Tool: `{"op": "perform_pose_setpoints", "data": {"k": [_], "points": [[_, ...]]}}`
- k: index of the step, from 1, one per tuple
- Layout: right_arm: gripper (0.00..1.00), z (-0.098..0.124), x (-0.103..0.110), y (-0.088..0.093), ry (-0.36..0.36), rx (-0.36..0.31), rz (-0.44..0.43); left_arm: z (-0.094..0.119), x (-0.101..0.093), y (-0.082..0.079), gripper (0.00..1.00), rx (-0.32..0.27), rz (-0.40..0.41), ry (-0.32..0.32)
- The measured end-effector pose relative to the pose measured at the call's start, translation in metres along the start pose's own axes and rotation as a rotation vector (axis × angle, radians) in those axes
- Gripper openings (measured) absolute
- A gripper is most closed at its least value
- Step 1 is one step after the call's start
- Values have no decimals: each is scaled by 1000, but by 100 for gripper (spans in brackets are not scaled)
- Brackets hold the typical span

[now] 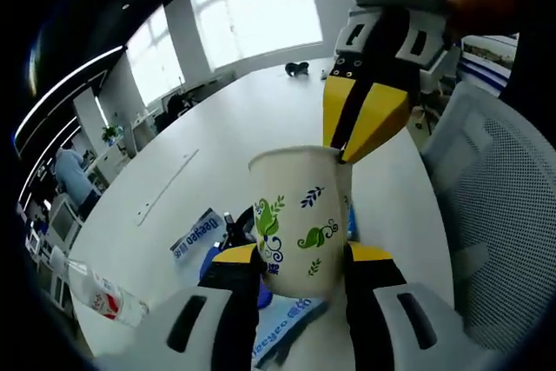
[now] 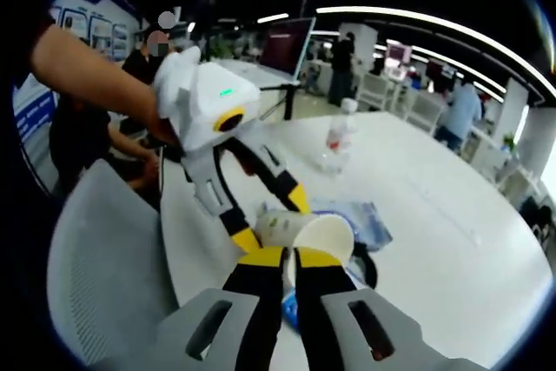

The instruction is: Arrange the tabletop items into an orderly group along one side of the table until the central work area is clear of visible clutter.

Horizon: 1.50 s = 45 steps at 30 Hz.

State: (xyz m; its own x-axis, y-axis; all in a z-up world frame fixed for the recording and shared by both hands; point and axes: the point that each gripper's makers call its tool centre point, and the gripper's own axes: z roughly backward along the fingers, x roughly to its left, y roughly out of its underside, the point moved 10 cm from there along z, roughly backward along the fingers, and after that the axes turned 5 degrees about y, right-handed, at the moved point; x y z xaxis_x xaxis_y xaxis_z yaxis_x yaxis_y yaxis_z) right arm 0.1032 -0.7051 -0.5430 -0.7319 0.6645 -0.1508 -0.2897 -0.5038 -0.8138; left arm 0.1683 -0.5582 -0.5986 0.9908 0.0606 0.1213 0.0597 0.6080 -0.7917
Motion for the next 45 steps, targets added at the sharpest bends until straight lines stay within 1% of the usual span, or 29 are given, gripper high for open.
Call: {"op": "perform_pose_setpoints", "data": {"k": [2,5,7,10,13,17,20,25,32,35,37,38,39,41,45], "points": [[0,1,2,-3,-12,-21,27,-2,-1,-1,36,-10,20,0],[0,1,5,-8,-28,-28,28,-5,-4,-5,37,-14,32,2],[0,0,9,-11,-43,-29,44,-7,-4,-7,37,-13,20,-4],[0,-2,15,-14,-70,-27,85,-9,-6,-10,36,-19,36,5],[0,-3,18,-15,-78,-22,127,-11,-7,-11,36,-26,45,8],[0,-4,18,-15,-85,-12,136,-11,-9,-11,36,-32,37,6],[0,-3,17,-15,-89,-13,122,-11,-8,-10,37,-42,38,-3],[0,-4,18,-17,-105,-16,126,-11,-7,-11,40,-43,28,-9],[0,-5,16,-21,-113,-13,141,-9,-5,-11,38,-57,39,-17],[0,-4,14,-23,-113,-14,140,-7,-5,-13,38,-66,25,-30],[0,-4,12,-23,-98,-23,185,-8,-3,-13,37,-70,35,-38],[1,-4,12,-23,-87,-29,217,-8,-2,-14,37,-76,49,-44],[4,-4,11,-23,-79,-29,224,-7,-2,-15,37,-80,56,-48],[13,-3,11,-22,-69,-35,222,-6,0,-15,37,-92,70,-56],[22,2,8,-21,-40,-50,206,-4,4,-13,37,-94,86,-72]]}}
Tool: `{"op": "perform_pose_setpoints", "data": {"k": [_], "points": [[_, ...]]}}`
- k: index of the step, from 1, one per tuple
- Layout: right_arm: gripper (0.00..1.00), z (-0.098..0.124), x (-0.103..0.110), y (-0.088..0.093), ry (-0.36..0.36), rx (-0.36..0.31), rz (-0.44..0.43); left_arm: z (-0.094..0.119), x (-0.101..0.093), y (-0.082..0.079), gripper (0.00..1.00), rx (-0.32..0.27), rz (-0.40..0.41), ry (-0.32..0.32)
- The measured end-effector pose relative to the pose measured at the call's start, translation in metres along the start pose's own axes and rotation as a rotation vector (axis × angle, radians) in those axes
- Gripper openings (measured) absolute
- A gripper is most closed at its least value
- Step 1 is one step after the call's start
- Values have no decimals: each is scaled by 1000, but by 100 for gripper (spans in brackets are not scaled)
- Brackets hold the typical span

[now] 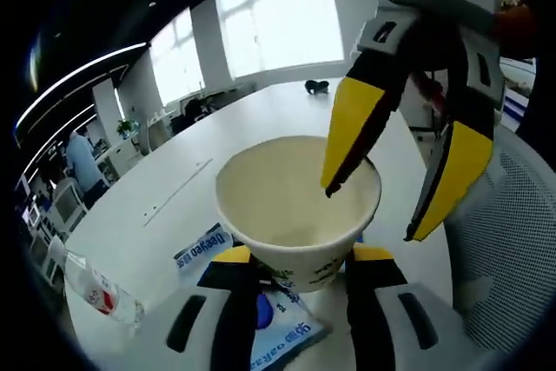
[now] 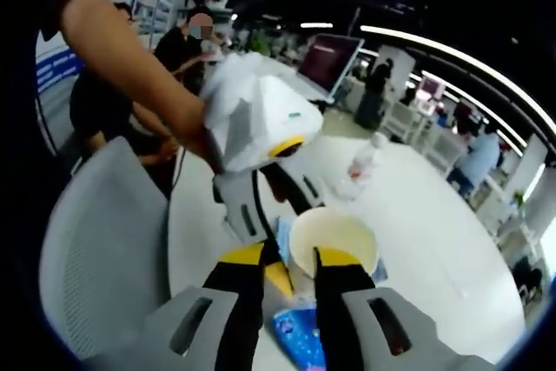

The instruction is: Arrange the tabletop items into an orderly group along one side of the table until the central work area is clear of visible clutter.

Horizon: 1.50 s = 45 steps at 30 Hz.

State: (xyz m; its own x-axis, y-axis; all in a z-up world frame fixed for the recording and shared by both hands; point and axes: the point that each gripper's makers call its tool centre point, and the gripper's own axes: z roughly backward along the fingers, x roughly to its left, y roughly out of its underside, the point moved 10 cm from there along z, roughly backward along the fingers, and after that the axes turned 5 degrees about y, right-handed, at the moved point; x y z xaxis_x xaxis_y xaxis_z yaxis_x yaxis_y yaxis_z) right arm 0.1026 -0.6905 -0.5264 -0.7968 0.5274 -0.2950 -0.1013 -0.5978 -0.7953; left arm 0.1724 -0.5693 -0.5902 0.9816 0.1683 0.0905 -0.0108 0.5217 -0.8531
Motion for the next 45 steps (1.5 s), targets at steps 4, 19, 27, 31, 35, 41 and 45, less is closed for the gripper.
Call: {"op": "perform_pose_setpoints", "data": {"k": [4,19,27,31,35,41,45], "points": [[33,6,-7,0,58,-28,-13,3,6,4,37,1,21,-30],[69,21,-27,18,129,-93,-181,11,21,2,37,-14,100,-145],[77,28,-34,37,127,-93,-247,13,28,-7,37,-18,156,-211],[84,35,-41,43,149,-91,-303,12,32,-13,37,-14,163,-232],[91,44,-46,54,164,-89,-355,9,38,-15,37,-5,186,-276],[93,55,-49,68,189,-88,-380,4,48,-16,37,-18,234,-346],[93,60,-46,78,189,-75,-372,3,54,-17,37,-31,265,-384]]}}
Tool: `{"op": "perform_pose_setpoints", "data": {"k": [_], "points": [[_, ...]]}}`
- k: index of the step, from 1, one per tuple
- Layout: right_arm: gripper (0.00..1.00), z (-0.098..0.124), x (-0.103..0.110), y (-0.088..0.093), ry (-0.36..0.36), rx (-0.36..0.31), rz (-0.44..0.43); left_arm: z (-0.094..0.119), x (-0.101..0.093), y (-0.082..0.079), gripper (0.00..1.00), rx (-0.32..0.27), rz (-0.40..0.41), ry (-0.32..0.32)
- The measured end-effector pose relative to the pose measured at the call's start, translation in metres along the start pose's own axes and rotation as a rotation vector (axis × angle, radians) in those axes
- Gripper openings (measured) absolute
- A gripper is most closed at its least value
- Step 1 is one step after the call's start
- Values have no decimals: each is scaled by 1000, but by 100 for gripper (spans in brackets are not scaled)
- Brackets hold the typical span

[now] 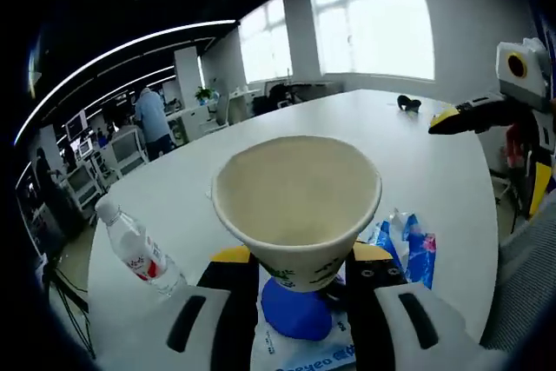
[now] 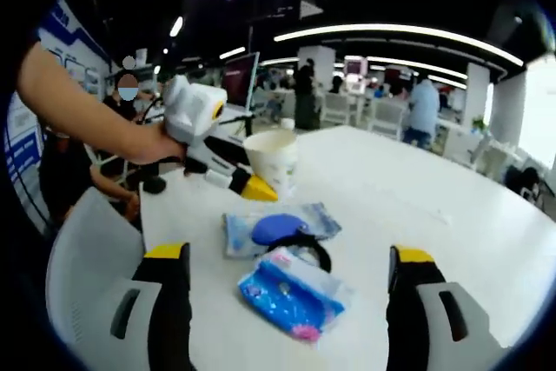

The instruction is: Arrange the tabletop items into an orderly group along one side of the table until the central work area is clear of visible clutter.

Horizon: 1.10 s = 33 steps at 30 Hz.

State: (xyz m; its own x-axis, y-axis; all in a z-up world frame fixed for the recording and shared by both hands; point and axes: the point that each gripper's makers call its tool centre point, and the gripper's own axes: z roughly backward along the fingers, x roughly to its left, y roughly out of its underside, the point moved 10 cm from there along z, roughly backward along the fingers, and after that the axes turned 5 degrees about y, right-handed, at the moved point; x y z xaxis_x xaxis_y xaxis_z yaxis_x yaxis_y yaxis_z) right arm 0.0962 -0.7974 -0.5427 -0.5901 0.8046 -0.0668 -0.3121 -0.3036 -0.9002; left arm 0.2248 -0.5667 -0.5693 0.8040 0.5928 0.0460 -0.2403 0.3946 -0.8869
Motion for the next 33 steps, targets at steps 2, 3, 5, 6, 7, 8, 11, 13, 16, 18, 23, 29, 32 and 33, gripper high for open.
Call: {"op": "perform_pose_setpoints", "data": {"k": [2,3,5,6,7,8,11,13,16,18,23,29,32,33], "points": [[93,1,-1,3,-1,4,-2,-1,1,-2,37,0,1,-16],[93,2,-2,5,-4,3,-6,-2,2,-3,37,-2,1,-21],[93,1,-4,8,-6,1,-8,-4,4,-5,37,-8,0,-37],[93,1,-5,9,-5,4,-11,-4,5,-6,37,-8,3,-44],[93,0,-7,11,-2,5,-17,-4,5,-7,37,-8,5,-48],[94,0,-8,11,2,3,-21,-5,7,-7,38,-10,5,-52],[96,1,-10,13,10,-2,-36,-7,9,-7,38,-8,7,-61],[98,2,-10,14,13,0,-43,-8,12,-7,38,-4,6,-68],[100,6,-10,18,18,6,-59,-9,15,-7,38,-3,6,-80],[100,10,-9,22,14,13,-69,-10,19,-8,38,-5,16,-90],[100,15,-9,29,22,40,-70,-13,27,-8,38,-9,25,-113],[100,14,-10,32,44,45,-109,-18,38,-7,38,-10,29,-112],[100,12,-6,35,41,69,-97,-22,44,-3,38,-12,35,-112],[100,12,-5,37,43,72,-100,-23,45,-2,38,-12,37,-113]]}}
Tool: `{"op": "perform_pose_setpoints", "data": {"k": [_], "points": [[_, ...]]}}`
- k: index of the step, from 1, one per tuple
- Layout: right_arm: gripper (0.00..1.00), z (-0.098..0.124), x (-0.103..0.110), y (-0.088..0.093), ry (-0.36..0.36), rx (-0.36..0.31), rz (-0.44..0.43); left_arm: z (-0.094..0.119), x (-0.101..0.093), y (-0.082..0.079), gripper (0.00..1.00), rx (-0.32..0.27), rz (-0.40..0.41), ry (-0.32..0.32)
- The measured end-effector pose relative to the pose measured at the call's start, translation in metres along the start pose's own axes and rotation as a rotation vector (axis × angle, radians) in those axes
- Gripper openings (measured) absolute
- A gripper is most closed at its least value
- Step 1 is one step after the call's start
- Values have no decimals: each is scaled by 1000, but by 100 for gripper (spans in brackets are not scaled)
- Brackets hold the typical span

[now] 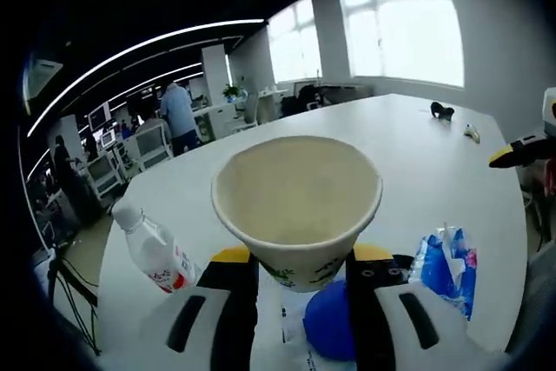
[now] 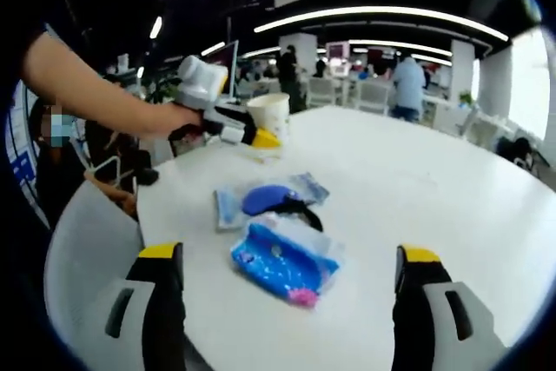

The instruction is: Arrange the tabletop items into an orderly group along one side of the table until the central work area is clear of visible clutter.

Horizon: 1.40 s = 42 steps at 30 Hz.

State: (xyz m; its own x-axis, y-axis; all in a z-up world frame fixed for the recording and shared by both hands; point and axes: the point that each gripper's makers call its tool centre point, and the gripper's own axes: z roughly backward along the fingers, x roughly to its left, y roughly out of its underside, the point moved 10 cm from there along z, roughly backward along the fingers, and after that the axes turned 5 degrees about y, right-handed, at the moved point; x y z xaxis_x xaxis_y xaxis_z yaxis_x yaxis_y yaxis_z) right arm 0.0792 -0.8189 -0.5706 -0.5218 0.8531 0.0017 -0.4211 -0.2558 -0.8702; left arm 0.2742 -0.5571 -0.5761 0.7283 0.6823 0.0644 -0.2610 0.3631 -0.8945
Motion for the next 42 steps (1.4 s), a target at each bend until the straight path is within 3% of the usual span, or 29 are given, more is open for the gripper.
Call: {"op": "perform_pose_setpoints", "data": {"k": [14,42], "points": [[99,3,-8,19,46,49,-73,-32,22,13,38,8,5,-14],[97,4,-15,39,85,134,-100,-77,54,43,38,48,25,-52]]}}
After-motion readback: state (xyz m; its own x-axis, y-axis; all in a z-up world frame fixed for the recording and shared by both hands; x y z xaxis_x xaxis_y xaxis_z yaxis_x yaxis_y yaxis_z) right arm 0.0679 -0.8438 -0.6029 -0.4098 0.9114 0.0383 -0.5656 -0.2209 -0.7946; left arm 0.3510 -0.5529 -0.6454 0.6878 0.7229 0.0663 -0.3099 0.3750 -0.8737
